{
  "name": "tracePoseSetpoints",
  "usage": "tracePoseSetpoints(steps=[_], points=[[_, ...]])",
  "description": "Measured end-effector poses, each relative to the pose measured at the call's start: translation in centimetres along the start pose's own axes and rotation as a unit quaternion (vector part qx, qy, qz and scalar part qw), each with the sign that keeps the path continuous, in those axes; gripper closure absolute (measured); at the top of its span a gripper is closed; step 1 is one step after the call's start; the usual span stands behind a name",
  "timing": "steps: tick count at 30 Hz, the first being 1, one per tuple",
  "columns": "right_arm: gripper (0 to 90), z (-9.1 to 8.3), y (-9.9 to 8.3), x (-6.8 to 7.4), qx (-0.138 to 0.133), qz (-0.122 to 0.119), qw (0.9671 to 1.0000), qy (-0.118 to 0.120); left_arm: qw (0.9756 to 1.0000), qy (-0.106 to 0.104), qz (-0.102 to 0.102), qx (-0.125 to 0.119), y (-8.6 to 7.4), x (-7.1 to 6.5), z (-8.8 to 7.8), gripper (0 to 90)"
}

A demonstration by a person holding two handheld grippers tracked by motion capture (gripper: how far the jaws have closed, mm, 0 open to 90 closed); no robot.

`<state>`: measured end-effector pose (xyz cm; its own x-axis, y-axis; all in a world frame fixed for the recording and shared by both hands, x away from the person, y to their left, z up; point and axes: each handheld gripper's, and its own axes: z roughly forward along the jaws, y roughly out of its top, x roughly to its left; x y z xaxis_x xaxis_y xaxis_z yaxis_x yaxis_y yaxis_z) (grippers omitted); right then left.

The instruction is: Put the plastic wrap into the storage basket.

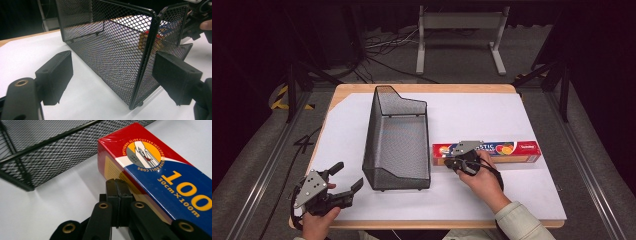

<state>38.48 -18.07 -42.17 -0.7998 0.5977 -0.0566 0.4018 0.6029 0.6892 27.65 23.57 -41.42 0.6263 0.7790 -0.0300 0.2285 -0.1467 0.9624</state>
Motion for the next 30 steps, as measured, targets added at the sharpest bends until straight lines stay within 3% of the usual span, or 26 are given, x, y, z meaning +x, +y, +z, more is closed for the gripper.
tracePoseSetpoints(steps=[7,14,18,25,30], points=[[90.0,0.5,-0.1,-1.1,0.001,0.023,0.9997,-0.012,1.0000,0.000,0.002,-0.002,0.0,0.0,0.0,17.7],[90.0,0.6,-0.2,-1.6,0.002,0.034,0.9992,-0.023,1.0000,-0.001,0.002,0.002,0.0,0.0,0.1,17.7],[90.0,0.5,-0.3,-1.7,0.006,0.028,0.9995,-0.017,1.0000,-0.002,0.003,0.001,0.1,0.1,0.2,17.7],[90.0,-1.8,0.0,-1.9,-0.003,0.006,1.0000,0.000,1.0000,-0.002,0.001,0.001,0.0,0.2,0.3,17.7],[90.0,-4.6,0.2,-3.0,-0.037,0.018,0.9991,-0.006,1.0000,-0.002,0.001,0.000,0.0,0.1,0.3,17.7]])
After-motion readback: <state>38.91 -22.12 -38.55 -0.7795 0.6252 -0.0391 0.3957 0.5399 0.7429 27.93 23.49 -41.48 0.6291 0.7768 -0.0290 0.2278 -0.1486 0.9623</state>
